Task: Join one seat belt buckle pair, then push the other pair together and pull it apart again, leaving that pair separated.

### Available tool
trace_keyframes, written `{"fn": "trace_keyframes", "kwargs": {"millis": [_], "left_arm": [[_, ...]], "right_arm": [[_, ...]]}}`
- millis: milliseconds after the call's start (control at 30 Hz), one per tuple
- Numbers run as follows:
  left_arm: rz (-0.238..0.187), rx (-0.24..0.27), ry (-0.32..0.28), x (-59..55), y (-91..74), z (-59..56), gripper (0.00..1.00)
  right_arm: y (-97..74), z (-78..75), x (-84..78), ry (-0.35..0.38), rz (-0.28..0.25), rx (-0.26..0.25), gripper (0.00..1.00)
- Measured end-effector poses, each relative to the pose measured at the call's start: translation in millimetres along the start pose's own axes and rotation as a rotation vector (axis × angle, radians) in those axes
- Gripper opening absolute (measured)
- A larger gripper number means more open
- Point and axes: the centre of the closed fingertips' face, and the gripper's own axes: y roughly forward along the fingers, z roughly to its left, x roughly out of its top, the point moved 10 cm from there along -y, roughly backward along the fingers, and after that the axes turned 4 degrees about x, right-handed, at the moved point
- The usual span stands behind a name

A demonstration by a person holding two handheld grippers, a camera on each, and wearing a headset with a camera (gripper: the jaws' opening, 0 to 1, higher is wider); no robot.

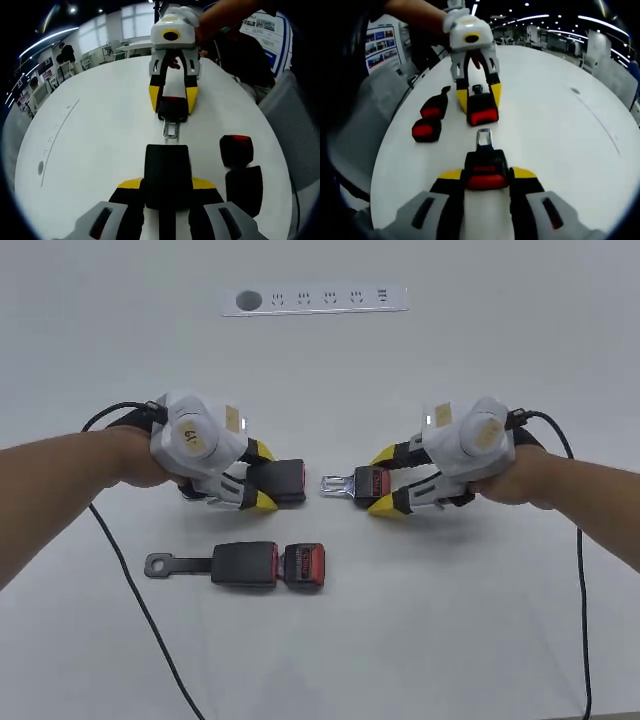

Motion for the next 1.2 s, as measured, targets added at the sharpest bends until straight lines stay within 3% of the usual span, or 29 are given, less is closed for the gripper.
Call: {"fn": "trace_keyframes", "kwargs": {"millis": [533,1000,1067,1200], "left_arm": [[0.021,-0.023,0.028,0.1,-3.0,3.8,0.35],[0.036,-0.035,0.036,-0.3,-3.9,5.9,0.34],[0.049,-0.038,0.047,1.1,-3.5,5.9,0.34],[0.053,-0.042,0.046,0.8,-3.7,5.6,0.34]], "right_arm": [[17.8,-8.4,23.7,-0.039,0.004,0.029,0.35],[21.7,-10.6,28.6,-0.019,0.028,0.036,0.34],[28.2,-9.8,33.0,-0.007,0.009,0.038,0.34],[31.5,-11.4,36.5,-0.009,0.025,0.037,0.33]]}}
